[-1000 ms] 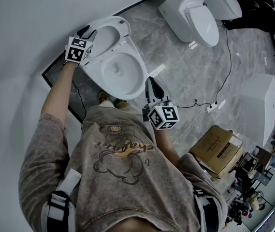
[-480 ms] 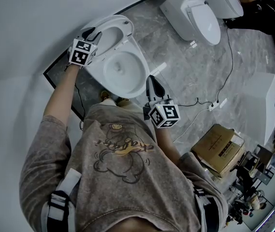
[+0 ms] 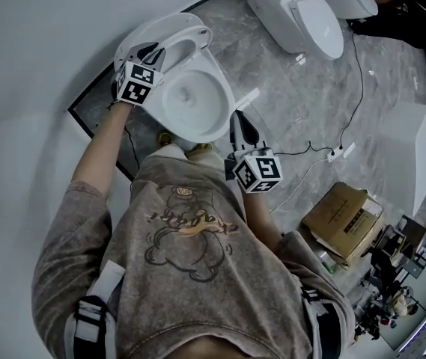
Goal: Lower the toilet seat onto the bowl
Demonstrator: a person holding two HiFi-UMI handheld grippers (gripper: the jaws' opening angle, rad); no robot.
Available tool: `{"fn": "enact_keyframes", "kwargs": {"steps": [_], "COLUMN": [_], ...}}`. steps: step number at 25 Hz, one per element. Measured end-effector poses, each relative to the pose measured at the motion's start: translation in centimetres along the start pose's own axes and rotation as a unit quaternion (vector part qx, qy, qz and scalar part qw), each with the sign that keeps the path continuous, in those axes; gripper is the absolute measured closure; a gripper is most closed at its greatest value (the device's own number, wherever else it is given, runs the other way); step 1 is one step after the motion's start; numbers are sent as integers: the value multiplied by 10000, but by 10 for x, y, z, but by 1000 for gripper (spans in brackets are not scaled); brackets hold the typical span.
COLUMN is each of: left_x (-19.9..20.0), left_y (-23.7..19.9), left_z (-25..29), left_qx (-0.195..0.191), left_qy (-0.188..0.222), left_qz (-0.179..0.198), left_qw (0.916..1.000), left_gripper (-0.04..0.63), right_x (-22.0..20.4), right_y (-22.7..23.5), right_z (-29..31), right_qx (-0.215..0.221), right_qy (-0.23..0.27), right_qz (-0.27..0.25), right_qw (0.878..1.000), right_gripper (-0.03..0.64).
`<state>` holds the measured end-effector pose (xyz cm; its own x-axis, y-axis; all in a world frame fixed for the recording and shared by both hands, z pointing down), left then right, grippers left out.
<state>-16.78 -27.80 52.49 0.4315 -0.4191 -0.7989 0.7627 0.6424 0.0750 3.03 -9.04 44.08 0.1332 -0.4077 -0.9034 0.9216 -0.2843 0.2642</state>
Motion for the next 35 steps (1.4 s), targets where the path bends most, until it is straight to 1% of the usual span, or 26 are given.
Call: {"fn": "enact_keyframes", "kwargs": {"steps": [3, 8, 13, 17, 19, 23, 30, 33, 35], "left_x": [-3, -6, -8, -16, -22, -35, -55, -69, -79], "left_y": [13, 39, 72, 106, 123, 157, 201, 223, 239], "left_z": [-2, -10, -16, -16, -17, -16, -13, -8, -5], "left_qx": [-41, -100, -176, -162, -264, -484, -850, -1005, -1113], "left_qy": [3, -84, -325, -441, -498, -653, -855, -923, -1057], "left_qz": [-49, -88, -130, -105, -99, 49, -219, -215, -122], "left_qw": [10000, 9999, 9992, 9988, 9984, 9967, 9925, 9904, 9881], "left_gripper": [522, 522, 520, 520, 520, 519, 509, 505, 505], "right_x": [-7, -7, -7, -18, -26, -38, -62, -75, -84], "right_y": [0, 11, 40, 66, 72, 75, 82, 87, 89], "right_z": [-8, -27, -48, -70, -77, -86, -100, -103, -104], "right_qx": [40, 158, 161, 140, 156, 206, 173, 158, 171], "right_qy": [3, 68, 63, 39, 4, -70, -200, -284, -346], "right_qz": [33, 35, 21, 42, 63, 92, 164, 198, 215], "right_qw": [10000, 9998, 9998, 9999, 9999, 9997, 9995, 9993, 9990], "right_gripper": [589, 589, 589, 589, 589, 589, 589, 589, 589]}}
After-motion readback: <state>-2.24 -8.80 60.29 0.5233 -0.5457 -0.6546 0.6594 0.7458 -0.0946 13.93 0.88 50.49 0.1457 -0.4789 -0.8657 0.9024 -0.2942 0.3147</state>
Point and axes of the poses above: the fingertips, and each gripper's own axes: z forward along the fingers, y to its right, x out of its top, the point moved 1 cm from there along -z, backward along the fingers, and after that the axes turned 4 degrees about -z, right-handed, at the moved point
